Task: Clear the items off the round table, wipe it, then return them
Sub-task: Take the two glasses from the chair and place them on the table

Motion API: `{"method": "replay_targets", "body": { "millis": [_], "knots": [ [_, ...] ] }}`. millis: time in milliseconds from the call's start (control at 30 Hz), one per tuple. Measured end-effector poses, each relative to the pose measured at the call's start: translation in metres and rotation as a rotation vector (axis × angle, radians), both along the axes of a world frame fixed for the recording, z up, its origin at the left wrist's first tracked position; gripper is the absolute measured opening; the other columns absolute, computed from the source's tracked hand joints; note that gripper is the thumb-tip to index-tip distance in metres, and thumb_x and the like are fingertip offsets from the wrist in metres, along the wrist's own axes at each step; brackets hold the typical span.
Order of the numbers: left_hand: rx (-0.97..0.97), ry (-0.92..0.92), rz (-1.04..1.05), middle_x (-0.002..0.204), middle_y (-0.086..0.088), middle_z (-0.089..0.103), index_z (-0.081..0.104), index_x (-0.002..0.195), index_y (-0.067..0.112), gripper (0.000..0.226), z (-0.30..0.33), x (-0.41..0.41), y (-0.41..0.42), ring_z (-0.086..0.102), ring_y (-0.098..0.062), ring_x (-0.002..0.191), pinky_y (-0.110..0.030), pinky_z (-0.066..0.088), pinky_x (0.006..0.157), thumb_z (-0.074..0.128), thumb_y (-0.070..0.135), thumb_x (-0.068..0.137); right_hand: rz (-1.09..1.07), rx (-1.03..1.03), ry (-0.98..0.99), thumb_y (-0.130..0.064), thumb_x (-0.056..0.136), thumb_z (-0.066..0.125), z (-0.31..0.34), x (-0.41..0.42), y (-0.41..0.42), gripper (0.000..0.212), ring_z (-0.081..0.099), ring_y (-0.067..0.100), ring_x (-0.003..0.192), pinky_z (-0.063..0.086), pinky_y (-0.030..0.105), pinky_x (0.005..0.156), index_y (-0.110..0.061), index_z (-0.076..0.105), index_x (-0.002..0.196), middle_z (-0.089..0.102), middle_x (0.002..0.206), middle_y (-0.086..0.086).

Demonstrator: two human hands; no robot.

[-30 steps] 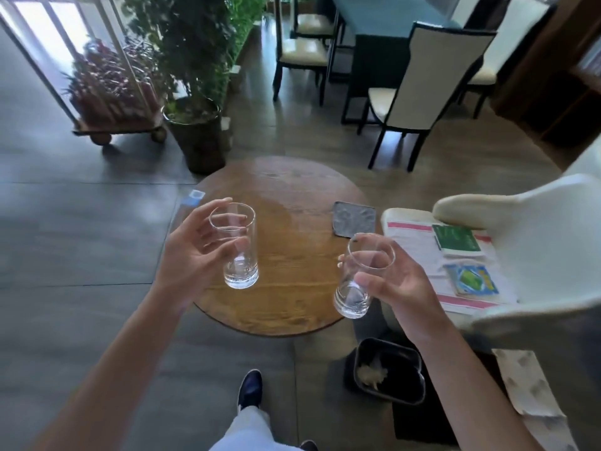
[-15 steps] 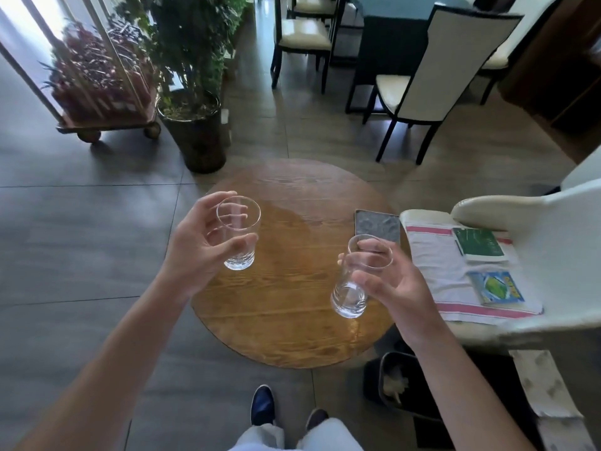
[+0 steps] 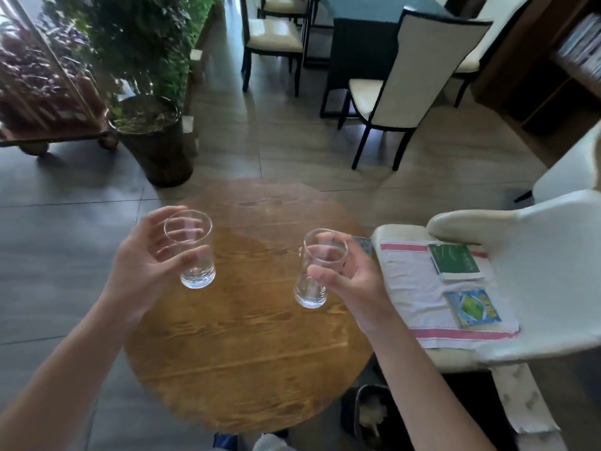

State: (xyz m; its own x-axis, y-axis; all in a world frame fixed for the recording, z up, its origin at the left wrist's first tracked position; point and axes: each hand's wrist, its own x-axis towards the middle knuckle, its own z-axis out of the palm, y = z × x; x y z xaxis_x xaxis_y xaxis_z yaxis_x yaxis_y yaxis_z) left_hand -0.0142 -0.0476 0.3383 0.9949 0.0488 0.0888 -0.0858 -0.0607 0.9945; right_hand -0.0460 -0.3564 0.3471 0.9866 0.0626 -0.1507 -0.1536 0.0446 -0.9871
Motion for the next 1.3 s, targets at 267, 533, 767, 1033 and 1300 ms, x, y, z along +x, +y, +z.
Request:
{"method": "replay_targets", "body": {
  "millis": [267, 533, 767, 1033, 1300],
  "knots": [
    [0.108, 0.049, -0.069, 0.118, -0.003, 0.075, 0.061, 0.128, 0.035, 0.08, -0.018, 0.066, -0.004, 0.074, -0.022, 0.106, -0.047, 0.059, 0.096, 0.091, 0.047, 0.055, -0.031, -0.05, 0.025, -0.037, 0.068, 0.086, -0.017, 0.088, -0.003, 0.066, 0.072, 0.023, 0.111, 0.058, 0.033, 0.086, -0.022, 0.061, 0.128, 0.075, 0.119, 0.005],
    [0.099, 0.132, -0.189, 0.118, -0.003, 0.074, 0.058, 0.128, 0.029, 0.076, -0.082, 0.185, 0.029, 0.072, -0.022, 0.11, -0.051, 0.057, 0.098, 0.092, 0.044, 0.061, -0.086, -0.146, 0.098, -0.026, 0.079, 0.083, -0.068, 0.193, 0.038, 0.055, 0.072, 0.02, 0.114, 0.059, 0.034, 0.09, -0.019, 0.061, 0.128, 0.075, 0.12, 0.006],
    [0.155, 0.238, -0.21, 0.117, 0.007, 0.072, 0.055, 0.126, 0.028, 0.07, -0.196, 0.276, 0.066, 0.07, -0.012, 0.11, -0.026, 0.055, 0.097, 0.095, 0.024, 0.068, -0.113, -0.307, 0.161, -0.028, 0.071, 0.089, -0.161, 0.271, 0.081, 0.062, 0.072, 0.01, 0.105, 0.058, 0.024, 0.083, -0.016, 0.062, 0.125, 0.075, 0.116, 0.002],
    [0.286, 0.231, -0.274, 0.129, 0.01, 0.066, 0.052, 0.134, 0.025, 0.07, -0.271, 0.365, 0.084, 0.064, -0.005, 0.119, -0.035, 0.05, 0.11, 0.09, 0.03, 0.075, -0.265, -0.382, 0.195, -0.039, 0.071, 0.09, -0.25, 0.353, 0.081, 0.075, 0.07, 0.01, 0.115, 0.057, 0.037, 0.102, -0.02, 0.06, 0.137, 0.068, 0.128, 0.002],
    [0.36, 0.239, -0.283, 0.136, 0.007, 0.059, 0.053, 0.137, 0.042, 0.073, -0.302, 0.412, 0.068, 0.058, -0.007, 0.125, -0.039, 0.055, 0.104, 0.088, 0.035, 0.074, -0.254, -0.475, 0.198, -0.027, 0.08, 0.088, -0.296, 0.404, 0.095, 0.073, 0.068, 0.01, 0.116, 0.058, 0.034, 0.101, -0.022, 0.053, 0.143, 0.063, 0.133, 0.002]
  ]
}}
